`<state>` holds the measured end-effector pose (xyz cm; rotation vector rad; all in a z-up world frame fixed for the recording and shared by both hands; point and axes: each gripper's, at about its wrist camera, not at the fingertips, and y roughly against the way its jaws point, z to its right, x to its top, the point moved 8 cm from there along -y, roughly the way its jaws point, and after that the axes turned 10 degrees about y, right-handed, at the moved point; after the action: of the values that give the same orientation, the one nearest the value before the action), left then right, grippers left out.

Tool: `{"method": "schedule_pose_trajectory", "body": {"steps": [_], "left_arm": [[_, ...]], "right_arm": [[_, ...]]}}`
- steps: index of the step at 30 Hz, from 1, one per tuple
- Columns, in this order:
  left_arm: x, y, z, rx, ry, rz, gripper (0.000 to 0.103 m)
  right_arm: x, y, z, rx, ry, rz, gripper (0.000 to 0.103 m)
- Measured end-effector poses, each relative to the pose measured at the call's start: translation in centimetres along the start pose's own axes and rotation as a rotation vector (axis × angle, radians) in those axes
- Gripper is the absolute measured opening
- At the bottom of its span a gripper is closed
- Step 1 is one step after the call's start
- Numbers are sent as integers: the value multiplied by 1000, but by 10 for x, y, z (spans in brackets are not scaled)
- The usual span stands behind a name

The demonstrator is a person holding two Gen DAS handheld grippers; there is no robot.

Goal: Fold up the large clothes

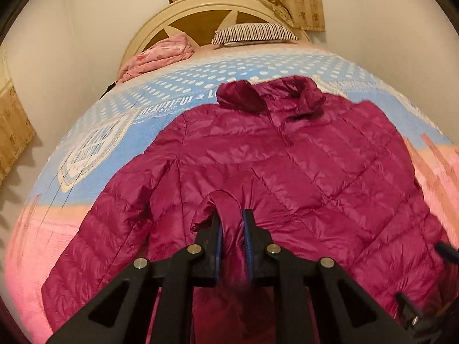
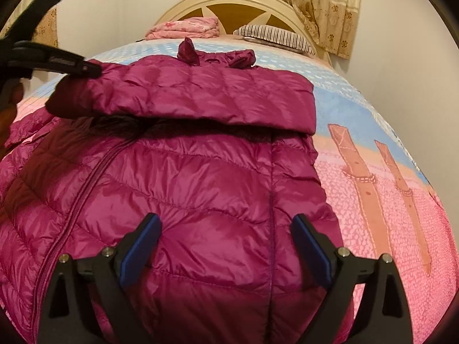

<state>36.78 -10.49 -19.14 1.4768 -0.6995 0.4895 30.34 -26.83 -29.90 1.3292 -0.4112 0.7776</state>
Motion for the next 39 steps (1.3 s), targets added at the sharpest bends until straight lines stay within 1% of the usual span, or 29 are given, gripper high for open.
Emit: {"method": "schedule_pose_trajectory", "body": {"steps": [3,6,8,10,11,12,14,16,18,19,21,23,25,26,29,31,33,36,39], "left_arm": [[-15,-5,1,33,-52,-16,13],[-22,-8,1,64,-94,2,14],[-20,-8,3,61,-113,19,16],[-15,-6,1,82,-122,32,33],[-11,-2,0,88,-114,48,52],[-7,5,-2,90,-104,73,68],[2,20,-6,96,-81,141,77],[8,35,-9,98,-69,189,79],[14,45,-13,114,-50,220,79],[18,48,-13,110,-40,228,79],[26,56,-12,87,-17,241,79],[34,58,-5,52,-3,243,80],[38,51,3,34,9,230,80],[39,42,8,39,12,215,80],[37,18,11,55,49,173,80],[32,-1,9,51,87,128,80],[25,-15,7,66,102,103,80],[14,-35,1,90,116,70,80],[7,-51,-5,105,125,47,80]], "right_arm": [[0,0,-1,-5,2,0,95],[0,0,-1,-10,6,-1,95],[0,0,-2,-12,8,-2,95],[0,0,-2,-12,7,-2,96],[0,0,-2,-11,7,-2,96],[0,0,-2,-10,7,-3,96],[0,0,-2,-7,5,-4,96],[0,-1,-3,-6,3,-4,96],[1,0,-3,-8,4,-4,96],[1,0,-3,-2,3,-2,96],[2,5,-1,32,-19,14,95],[3,13,10,44,-67,11,93],[9,21,20,75,-110,24,87],[14,23,26,77,-120,24,84],[37,22,48,26,-124,30,78],[52,15,64,-2,-138,34,78],[69,2,84,-8,-180,41,77],[98,-21,104,-5,-239,87,77],[115,-43,113,-17,-262,107,77]]}}
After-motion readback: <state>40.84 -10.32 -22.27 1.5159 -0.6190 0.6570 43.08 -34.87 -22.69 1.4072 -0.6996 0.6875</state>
